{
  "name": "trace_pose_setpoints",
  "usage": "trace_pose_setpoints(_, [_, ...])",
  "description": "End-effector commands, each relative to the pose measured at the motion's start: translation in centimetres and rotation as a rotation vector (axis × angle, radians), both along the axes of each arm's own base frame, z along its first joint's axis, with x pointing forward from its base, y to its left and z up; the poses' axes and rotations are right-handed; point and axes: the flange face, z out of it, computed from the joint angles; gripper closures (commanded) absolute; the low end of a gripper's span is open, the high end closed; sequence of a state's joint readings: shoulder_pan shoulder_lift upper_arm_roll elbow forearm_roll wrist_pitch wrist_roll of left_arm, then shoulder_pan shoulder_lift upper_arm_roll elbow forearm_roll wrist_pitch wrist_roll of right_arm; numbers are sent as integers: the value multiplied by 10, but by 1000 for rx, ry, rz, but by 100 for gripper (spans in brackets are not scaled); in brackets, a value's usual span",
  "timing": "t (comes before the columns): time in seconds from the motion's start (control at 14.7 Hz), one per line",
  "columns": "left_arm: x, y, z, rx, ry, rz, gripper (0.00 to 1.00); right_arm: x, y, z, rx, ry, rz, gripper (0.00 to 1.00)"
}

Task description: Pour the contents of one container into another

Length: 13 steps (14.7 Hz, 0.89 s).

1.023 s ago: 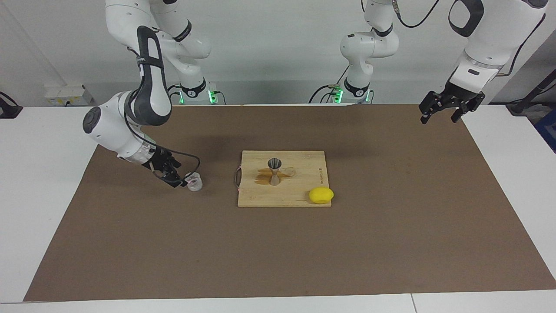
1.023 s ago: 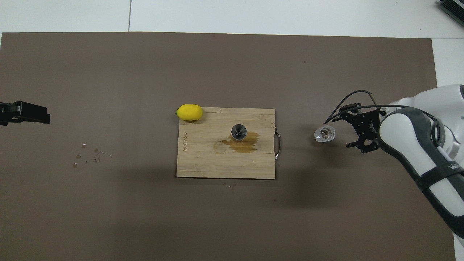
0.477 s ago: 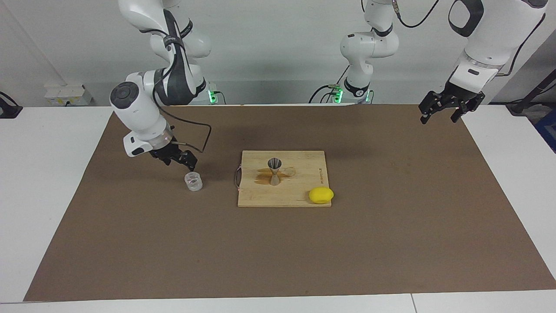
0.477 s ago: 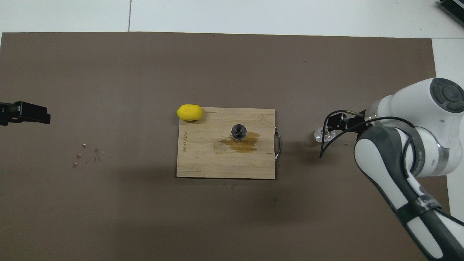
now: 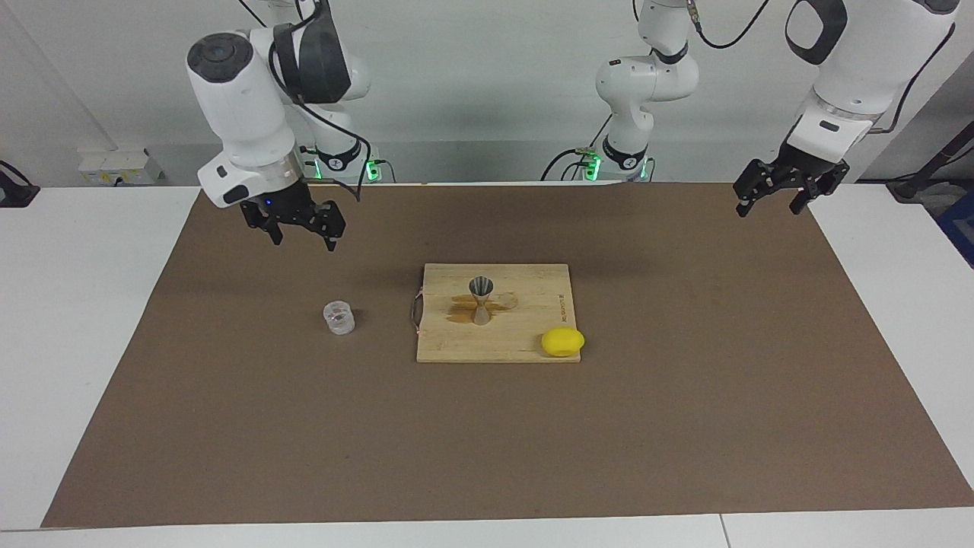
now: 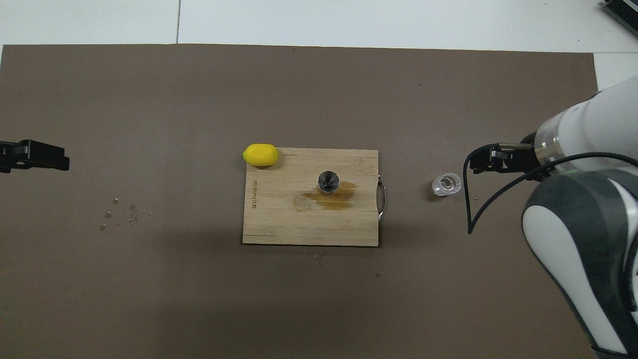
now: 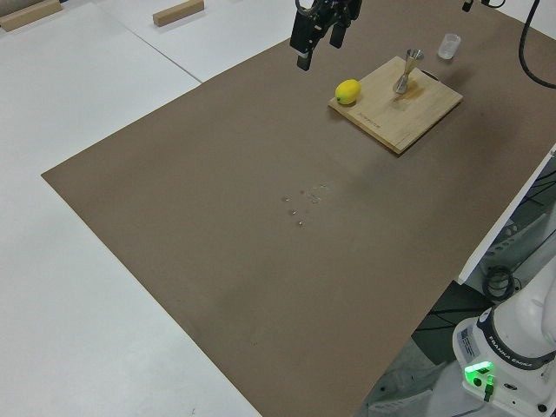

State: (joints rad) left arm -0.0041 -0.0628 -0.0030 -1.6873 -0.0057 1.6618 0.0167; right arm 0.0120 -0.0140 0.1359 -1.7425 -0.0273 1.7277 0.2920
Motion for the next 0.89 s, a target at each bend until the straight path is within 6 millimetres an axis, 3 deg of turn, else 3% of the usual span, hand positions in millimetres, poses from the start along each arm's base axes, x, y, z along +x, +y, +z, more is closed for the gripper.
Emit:
trace_pose_setpoints(0.0, [-8, -1, 1, 21, 2, 7, 0, 6, -4, 34, -20, -1, 39, 0])
trace_pose_setpoints(0.14, [-8, -1, 1, 21, 2, 7, 0, 1, -5, 44, -22, 10, 38, 0])
trace_pose_setpoints(0.82, [-8, -1, 1, 21, 2, 9, 0, -12, -14, 42, -16, 46, 127, 0])
